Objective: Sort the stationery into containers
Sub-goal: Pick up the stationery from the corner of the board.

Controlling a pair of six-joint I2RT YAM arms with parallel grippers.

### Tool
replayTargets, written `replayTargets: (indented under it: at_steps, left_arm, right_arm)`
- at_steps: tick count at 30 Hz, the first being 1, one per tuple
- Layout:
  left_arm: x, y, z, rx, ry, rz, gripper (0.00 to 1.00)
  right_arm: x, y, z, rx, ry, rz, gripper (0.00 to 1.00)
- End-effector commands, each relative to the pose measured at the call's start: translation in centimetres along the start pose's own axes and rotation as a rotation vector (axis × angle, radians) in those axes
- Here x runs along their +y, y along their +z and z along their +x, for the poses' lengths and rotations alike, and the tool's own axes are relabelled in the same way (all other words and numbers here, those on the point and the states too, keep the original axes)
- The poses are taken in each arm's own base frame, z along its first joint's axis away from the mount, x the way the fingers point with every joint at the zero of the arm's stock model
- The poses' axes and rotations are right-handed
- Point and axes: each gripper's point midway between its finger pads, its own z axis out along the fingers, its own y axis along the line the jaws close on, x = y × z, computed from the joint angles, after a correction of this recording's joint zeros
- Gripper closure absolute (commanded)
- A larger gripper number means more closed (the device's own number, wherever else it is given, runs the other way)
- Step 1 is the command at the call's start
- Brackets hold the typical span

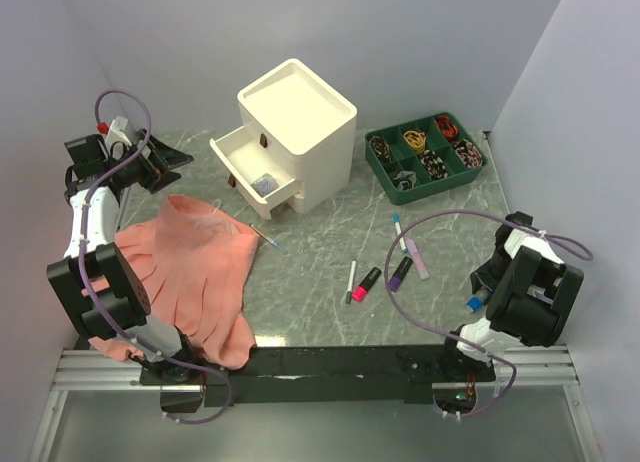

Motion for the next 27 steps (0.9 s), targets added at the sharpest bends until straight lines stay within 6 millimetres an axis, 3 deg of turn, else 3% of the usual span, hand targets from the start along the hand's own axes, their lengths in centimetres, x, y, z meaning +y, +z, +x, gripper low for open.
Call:
replayTargets:
  at_steps: [1, 2, 6, 9, 12, 13, 14, 16, 17, 20, 21, 23, 24, 26, 27]
  left_arm:
    - [-1.4, -0.4, -0.9, -0.034, 0.044, 0.022, 0.00]
    - [-1.5, -0.4, -0.9, -0.036, 0.050, 0.024, 0.00]
    - [-1.9, -0.7, -1.2, -0.039, 0.054, 0.028, 0.01]
    - [-2.0, -0.6, -1.2, -0.041, 0.056, 0.033, 0.01]
    - [-0.8, -0.6, -1.4, -0.077, 0.044, -0.029, 0.01]
    - [-0.4, -0.6, -1.4, -0.082, 0.040, -0.043, 0.01]
    - [-0.2, -0.6, -1.4, -0.085, 0.041, -0.058, 0.01]
    - [0.6, -0.7, -1.4, -0.100, 0.046, -0.102, 0.01]
    - [0.9, -0.7, -1.3, -0.105, 0.042, -0.116, 0.00]
    - [1.7, -0.8, -0.8, -0.116, 0.017, -0.150, 0.01]
    - [1.8, -0.9, -0.5, -0.113, 0.011, -0.151, 0.01]
    - [2.1, -0.8, 0.1, -0.105, 0.001, -0.151, 0.01]
    - [1.9, -0.9, 0.3, -0.108, -0.005, -0.146, 0.01]
    - [1.9, -0.9, 0.7, -0.109, -0.011, -0.130, 0.00]
    - [1.7, -1.1, 0.8, -0.117, -0.010, -0.128, 0.00]
  right_arm:
    - [1.3, 0.2, -1.2, -0.021, -0.018, -0.060, 0.58]
    - [1.6, 0.1, -1.4, -0.029, -0.026, -0.075, 0.61]
    - [2.2, -1.8, -2.1, -0.045, -0.040, -0.118, 1.00]
    - [4.7, -6.4, -2.7, -0.108, -0.122, -0.244, 1.00]
    - [9.9, -12.4, -1.8, -0.193, -0.257, -0.456, 1.00]
    - [12.3, -14.4, -0.1, -0.210, -0.339, -0.533, 1.00]
    - [14.3, -17.3, 0.0, -0.268, -0.379, -0.632, 1.00]
    - [17.5, -20.9, 2.4, -0.299, -0.491, -0.780, 1.00]
    - [20.0, -23.6, 4.5, -0.338, -0.587, -0.876, 1.00]
    - [23.5, -27.4, 7.0, -0.399, -0.719, -1.001, 1.00]
    - [24.4, -28.4, 8.9, -0.408, -0.787, -1.026, 1.00]
    - [26.7, -30.6, 9.9, -0.479, -0.882, -1.063, 1.00]
    - [27.5, -31.6, 12.0, -0.490, -0.952, -1.088, 1.00]
    - [29.8, -33.7, 13.0, -0.561, -1.034, -1.123, 1.00]
    - [30.6, -34.6, 14.8, -0.572, -1.087, -1.152, 1.00]
